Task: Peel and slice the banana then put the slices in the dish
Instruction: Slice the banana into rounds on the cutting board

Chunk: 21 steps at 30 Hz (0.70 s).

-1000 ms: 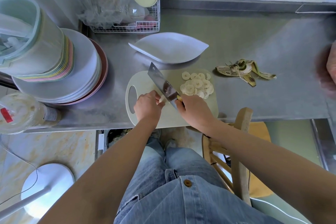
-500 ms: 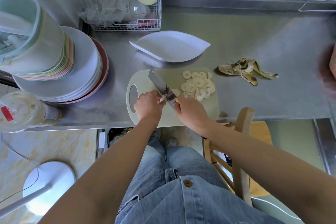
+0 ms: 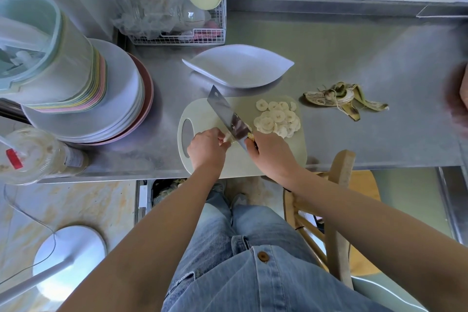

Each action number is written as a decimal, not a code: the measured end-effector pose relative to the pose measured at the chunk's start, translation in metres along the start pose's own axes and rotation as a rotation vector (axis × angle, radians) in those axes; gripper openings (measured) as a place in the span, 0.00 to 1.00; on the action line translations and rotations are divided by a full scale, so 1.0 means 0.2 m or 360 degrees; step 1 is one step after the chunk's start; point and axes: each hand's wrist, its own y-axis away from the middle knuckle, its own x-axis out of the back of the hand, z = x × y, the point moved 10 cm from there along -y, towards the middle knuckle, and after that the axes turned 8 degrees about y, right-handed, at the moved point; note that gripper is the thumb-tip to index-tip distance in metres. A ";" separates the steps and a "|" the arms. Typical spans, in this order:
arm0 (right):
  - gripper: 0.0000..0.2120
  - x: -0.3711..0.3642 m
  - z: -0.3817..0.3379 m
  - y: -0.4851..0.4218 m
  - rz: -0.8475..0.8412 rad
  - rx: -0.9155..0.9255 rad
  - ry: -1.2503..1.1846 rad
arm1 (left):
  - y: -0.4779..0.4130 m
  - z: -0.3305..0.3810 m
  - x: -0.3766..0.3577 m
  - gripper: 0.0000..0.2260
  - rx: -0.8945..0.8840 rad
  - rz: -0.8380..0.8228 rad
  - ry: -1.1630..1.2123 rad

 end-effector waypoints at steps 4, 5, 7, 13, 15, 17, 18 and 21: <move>0.12 0.02 -0.02 0.01 0.0013 0.0058 0.0047 | 0.00 0.01 0.01 0.06 -0.0007 0.0017 -0.0035; 0.12 0.02 -0.02 0.01 0.0007 0.0067 0.0055 | 0.00 0.01 0.01 0.06 -0.0004 0.0019 -0.0032; 0.11 0.00 -0.02 0.01 -0.0025 0.0068 0.0060 | 0.00 0.00 0.01 0.06 0.0005 0.0018 -0.0019; 0.10 -0.02 0.00 0.03 -0.0027 0.0055 0.0070 | 0.00 0.00 0.01 0.07 0.0020 0.0011 -0.0026; 0.12 0.00 0.01 0.03 0.0012 0.0034 0.0066 | 0.00 0.01 0.01 0.07 0.0012 0.0015 -0.0039; 0.12 0.02 0.01 0.02 0.0020 0.0036 0.0070 | 0.00 0.01 0.01 0.06 0.0010 0.0024 -0.0043; 0.12 0.02 0.00 0.02 0.0016 0.0048 0.0084 | 0.00 0.01 0.01 0.06 0.0009 0.0027 -0.0045; 0.12 0.01 -0.01 0.02 -0.0014 0.0072 0.0110 | 0.00 0.01 0.01 0.07 0.0006 0.0028 -0.0053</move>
